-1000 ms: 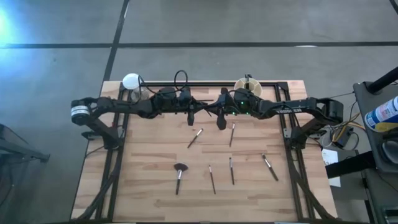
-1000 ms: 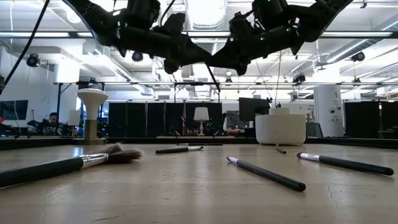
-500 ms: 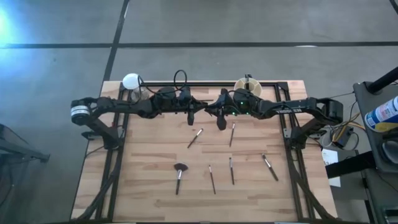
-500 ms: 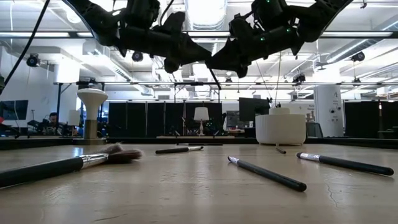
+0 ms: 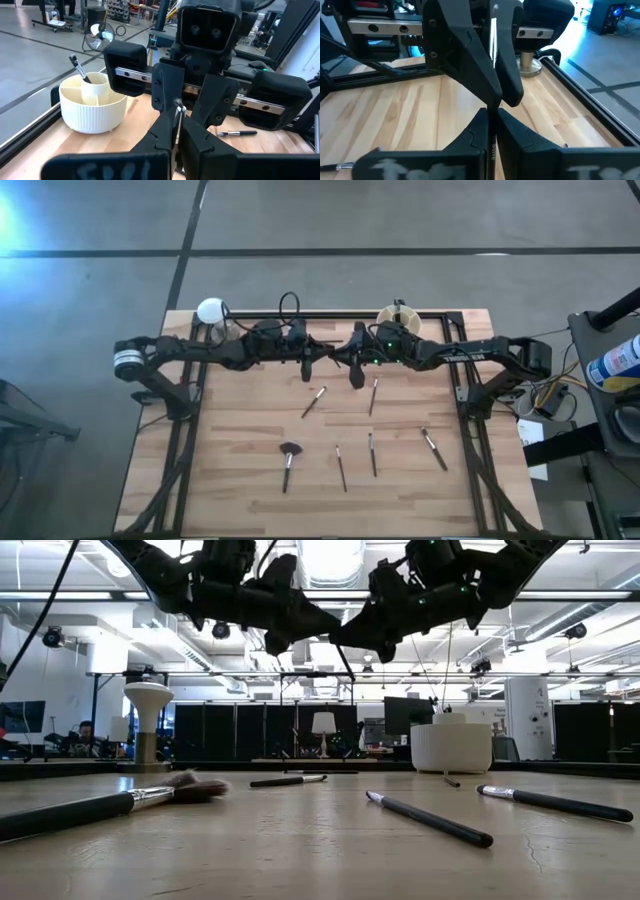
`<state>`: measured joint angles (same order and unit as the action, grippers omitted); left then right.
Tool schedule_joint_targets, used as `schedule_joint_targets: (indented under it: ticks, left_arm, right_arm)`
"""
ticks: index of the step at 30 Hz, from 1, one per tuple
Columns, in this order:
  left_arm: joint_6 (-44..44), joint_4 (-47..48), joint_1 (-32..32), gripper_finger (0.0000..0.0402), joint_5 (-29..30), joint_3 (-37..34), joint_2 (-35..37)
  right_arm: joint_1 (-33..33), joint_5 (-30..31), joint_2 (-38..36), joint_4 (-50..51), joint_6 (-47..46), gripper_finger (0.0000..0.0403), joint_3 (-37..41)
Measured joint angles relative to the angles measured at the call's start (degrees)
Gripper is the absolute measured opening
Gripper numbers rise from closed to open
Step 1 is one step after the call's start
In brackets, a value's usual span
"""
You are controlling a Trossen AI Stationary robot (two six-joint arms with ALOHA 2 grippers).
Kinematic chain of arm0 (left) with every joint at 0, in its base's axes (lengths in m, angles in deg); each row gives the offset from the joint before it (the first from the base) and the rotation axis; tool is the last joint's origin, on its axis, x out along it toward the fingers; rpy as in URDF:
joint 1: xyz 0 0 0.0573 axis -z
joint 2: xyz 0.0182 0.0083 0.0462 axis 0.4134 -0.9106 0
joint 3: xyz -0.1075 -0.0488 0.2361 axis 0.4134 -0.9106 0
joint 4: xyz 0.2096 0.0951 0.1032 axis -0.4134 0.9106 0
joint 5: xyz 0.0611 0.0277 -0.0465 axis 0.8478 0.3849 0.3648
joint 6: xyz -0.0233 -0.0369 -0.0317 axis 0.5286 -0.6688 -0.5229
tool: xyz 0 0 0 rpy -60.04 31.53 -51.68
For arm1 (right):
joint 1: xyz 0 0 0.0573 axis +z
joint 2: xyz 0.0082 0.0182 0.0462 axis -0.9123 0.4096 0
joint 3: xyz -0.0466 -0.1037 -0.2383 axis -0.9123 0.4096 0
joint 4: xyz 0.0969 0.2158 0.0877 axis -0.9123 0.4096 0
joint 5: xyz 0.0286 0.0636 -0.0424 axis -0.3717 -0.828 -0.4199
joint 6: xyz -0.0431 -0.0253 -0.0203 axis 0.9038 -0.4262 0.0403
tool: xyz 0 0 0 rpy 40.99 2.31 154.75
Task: Put items in baskets/containers
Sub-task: Put the black liner brush into the white pen organizer
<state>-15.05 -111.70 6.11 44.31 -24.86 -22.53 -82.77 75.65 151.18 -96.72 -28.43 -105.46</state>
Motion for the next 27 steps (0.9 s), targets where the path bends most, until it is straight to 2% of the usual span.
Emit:
schedule_joint_targets:
  ticks: [3,8,11,20,24,27]
  left_arm:
    - [-2.04,-0.23,-0.15,0.0025,0.40,0.00,0.07]
    - [-2.67,-0.26,-1.54,0.0090,0.46,-0.78,2.26]
    - [-2.33,-2.00,-2.20,0.0113,0.50,-2.44,3.15]
    - [-4.64,-15.76,-3.44,0.0122,0.50,-12.23,3.08]
    - [-5.71,-20.34,-3.50,0.0123,0.49,-15.44,3.08]
    - [-6.11,-21.59,-3.50,0.0123,1.05,-17.02,3.08]
  right_arm:
    - [0.00,1.37,0.05,-0.38,1.00,0.0015,0.15]
    - [-0.71,5.26,-1.49,-2.74,2.78,0.0014,4.14]
    - [-2.20,6.38,-4.48,-5.24,2.79,0.0013,8.38]
    - [-8.67,19.87,-19.49,-7.60,4.61,0.0012,22.54]
    - [-13.43,23.69,-26.46,-7.65,4.85,0.0012,28.08]
    - [-17.61,24.21,-30.40,-7.68,4.50,0.0011,31.30]
